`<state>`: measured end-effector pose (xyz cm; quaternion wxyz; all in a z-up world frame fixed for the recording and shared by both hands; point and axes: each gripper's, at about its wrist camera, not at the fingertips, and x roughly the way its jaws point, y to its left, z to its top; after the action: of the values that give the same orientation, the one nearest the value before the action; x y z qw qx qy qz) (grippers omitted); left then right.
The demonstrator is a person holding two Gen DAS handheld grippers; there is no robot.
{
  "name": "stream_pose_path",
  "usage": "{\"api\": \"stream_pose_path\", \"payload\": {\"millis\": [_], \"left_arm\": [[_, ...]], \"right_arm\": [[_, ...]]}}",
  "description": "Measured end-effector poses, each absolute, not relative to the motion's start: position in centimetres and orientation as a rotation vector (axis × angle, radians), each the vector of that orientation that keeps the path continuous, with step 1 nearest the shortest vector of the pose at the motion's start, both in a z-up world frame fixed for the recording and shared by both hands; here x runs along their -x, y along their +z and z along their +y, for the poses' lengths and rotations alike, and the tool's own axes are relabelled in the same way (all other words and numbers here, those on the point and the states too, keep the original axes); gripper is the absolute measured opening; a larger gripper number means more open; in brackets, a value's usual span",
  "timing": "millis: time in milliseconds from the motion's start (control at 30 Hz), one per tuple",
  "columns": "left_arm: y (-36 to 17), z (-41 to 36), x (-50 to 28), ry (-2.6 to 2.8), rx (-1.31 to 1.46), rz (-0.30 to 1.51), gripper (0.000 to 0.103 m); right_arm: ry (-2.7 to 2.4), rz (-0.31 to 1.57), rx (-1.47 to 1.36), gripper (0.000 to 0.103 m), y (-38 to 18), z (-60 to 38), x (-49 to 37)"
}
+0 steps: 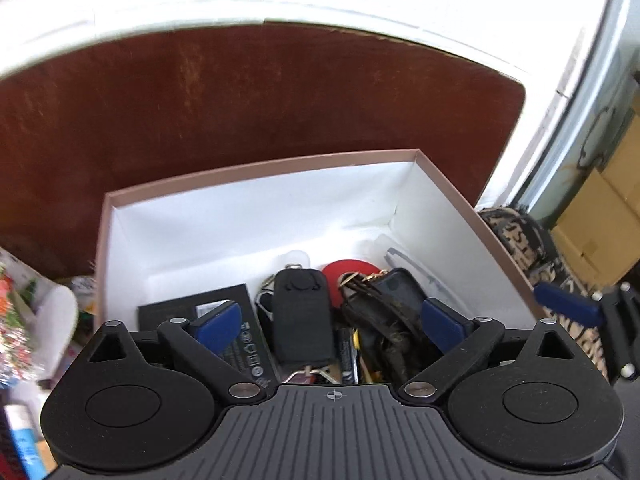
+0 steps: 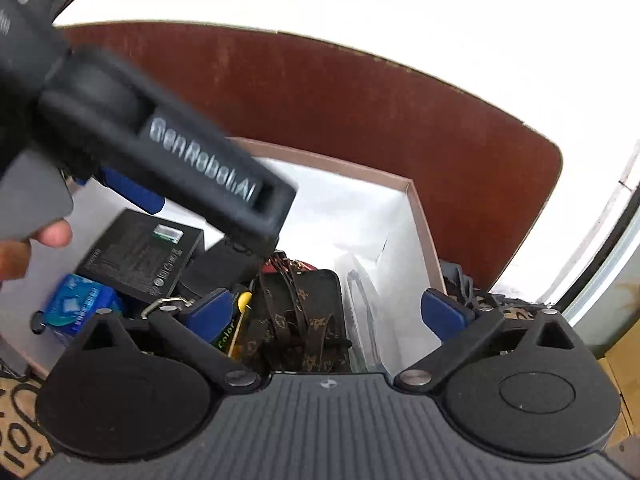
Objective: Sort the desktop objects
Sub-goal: 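Open both tools to drop the lanyard and marker into the box, then withdraw both tools from the box back toward the pile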
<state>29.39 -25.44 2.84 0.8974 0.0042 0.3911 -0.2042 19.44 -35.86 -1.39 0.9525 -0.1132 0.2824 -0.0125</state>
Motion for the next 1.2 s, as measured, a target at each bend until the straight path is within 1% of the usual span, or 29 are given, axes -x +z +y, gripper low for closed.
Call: {"api": "stream_pose_path", "payload": {"millis": [500,633,867,1000,1200], "left_arm": [[6.5,-23.8,-20.3,-0.356,-0.071,0.64,0.102],[7.9,-22.4,-17.0,-0.314,-0.083,0.577,0.102],[9.2,-19.4,-12.0,-0.291,-0.038,0.542,0.103],[8.4,-17.6,-9.5,-0.252,-0.03,0.567,0.103],[5.6,-14.8,-6.2,-0.181,-0.028,0.618,0.103]], "right_arm": [[-0.021,0.479,0.069,0.103,2.0,-34.3,-12.0],[-0.013,0.438,0.038,0.103,2.8,-33.5,-9.5],[0.029,0.356,-0.034,0.103,3.9,-31.8,-4.9],[0.068,0.342,-0.068,0.103,3.6,-30.8,-2.3],[0.108,0.381,-0.125,0.103,1.8,-29.0,0.4]]}}
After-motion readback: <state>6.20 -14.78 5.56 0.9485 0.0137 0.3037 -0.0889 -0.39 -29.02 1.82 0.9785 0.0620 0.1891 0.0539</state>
